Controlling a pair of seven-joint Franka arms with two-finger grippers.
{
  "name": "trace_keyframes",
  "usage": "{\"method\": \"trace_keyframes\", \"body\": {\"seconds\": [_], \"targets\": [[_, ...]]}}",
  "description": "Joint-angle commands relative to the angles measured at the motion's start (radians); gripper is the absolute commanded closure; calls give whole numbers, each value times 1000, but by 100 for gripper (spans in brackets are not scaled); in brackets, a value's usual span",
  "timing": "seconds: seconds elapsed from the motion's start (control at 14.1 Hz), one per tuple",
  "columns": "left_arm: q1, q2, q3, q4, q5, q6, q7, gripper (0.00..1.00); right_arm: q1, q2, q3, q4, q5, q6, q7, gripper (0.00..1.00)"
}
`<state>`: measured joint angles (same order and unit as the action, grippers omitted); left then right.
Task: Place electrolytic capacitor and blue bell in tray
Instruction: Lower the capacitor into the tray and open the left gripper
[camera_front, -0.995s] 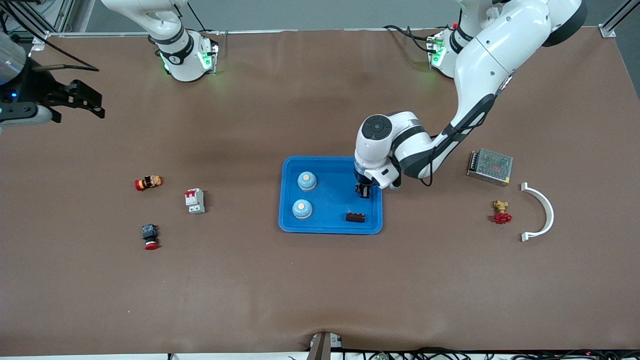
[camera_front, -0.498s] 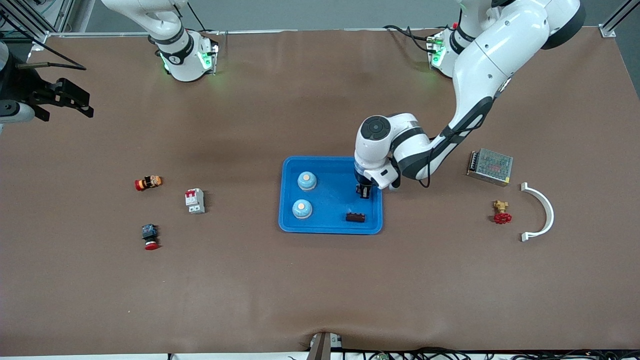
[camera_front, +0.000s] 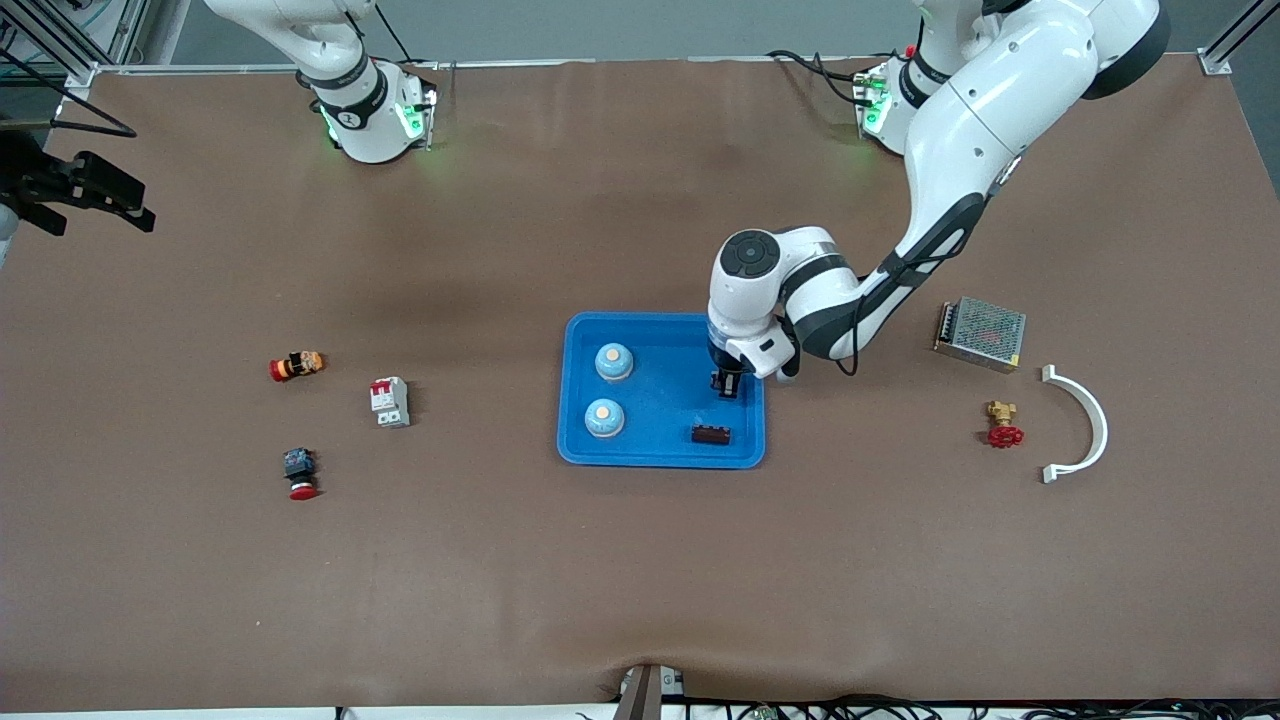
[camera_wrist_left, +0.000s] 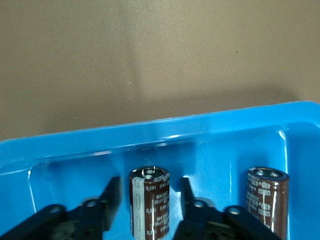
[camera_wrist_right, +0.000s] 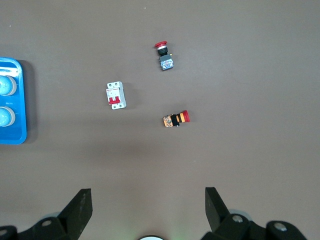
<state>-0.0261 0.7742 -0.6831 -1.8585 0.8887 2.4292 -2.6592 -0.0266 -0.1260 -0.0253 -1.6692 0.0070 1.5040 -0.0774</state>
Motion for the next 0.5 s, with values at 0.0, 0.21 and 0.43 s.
{"method": "trace_keyframes", "body": {"seconds": [0.0, 0.21, 0.43], "targets": [[-6, 19, 5, 10, 49, 40, -51, 0, -39, -11, 10, 3, -5, -1, -10, 0], [-5, 17, 7, 10, 49, 37, -51, 0, -46, -11, 11, 8, 1, 1, -10, 0], [3, 1, 5, 13, 49, 30, -47, 0, -41, -7, 13, 11, 5, 1, -10, 0]]}}
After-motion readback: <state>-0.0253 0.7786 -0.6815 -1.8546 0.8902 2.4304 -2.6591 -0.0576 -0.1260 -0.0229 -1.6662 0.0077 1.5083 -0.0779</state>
